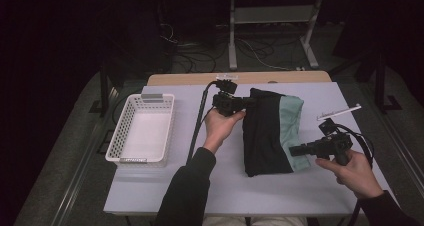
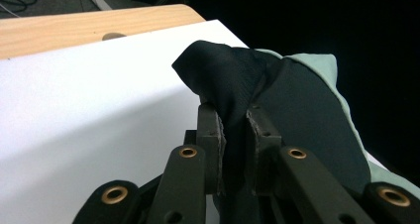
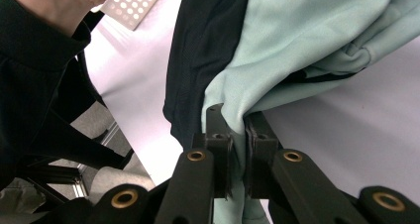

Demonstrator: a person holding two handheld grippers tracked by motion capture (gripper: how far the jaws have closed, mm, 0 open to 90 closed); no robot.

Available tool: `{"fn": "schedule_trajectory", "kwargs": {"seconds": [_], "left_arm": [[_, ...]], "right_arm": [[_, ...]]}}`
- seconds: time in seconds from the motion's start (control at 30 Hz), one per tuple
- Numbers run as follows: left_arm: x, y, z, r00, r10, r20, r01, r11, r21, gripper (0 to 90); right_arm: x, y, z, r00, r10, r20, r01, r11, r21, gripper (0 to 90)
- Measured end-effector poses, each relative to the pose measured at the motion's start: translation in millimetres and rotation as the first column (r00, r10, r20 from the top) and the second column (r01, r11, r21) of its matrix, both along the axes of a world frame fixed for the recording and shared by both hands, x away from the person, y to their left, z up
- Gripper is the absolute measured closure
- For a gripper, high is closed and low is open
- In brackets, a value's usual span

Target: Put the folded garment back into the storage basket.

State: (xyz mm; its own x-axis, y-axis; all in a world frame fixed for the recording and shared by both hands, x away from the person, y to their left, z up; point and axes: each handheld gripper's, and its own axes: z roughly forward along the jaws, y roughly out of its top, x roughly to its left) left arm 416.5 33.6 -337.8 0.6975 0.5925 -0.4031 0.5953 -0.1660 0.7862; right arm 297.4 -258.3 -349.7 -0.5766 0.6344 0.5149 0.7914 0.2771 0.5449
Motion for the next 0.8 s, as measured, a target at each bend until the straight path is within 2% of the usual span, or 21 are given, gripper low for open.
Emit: {"fn": "schedule_trajectory", "kwargs": {"seconds": [0.33, 0.8], "left_arm": [[1.6, 13.7, 9.4, 0.9997, 0.022, 0.006, -0.022, 0.9997, -0.009, 78.3], [1.0, 38.2, 24.4, 0.9977, 0.062, 0.026, -0.062, 0.9981, -0.003, 78.2]], "right_arm": [[4.2, 10.9, 9.8, 0.9997, 0.014, 0.023, -0.014, 1.0, 0.006, 82.0], [13.9, 35.7, 23.1, 0.9979, 0.045, 0.047, -0.046, 0.999, 0.013, 81.9]]}}
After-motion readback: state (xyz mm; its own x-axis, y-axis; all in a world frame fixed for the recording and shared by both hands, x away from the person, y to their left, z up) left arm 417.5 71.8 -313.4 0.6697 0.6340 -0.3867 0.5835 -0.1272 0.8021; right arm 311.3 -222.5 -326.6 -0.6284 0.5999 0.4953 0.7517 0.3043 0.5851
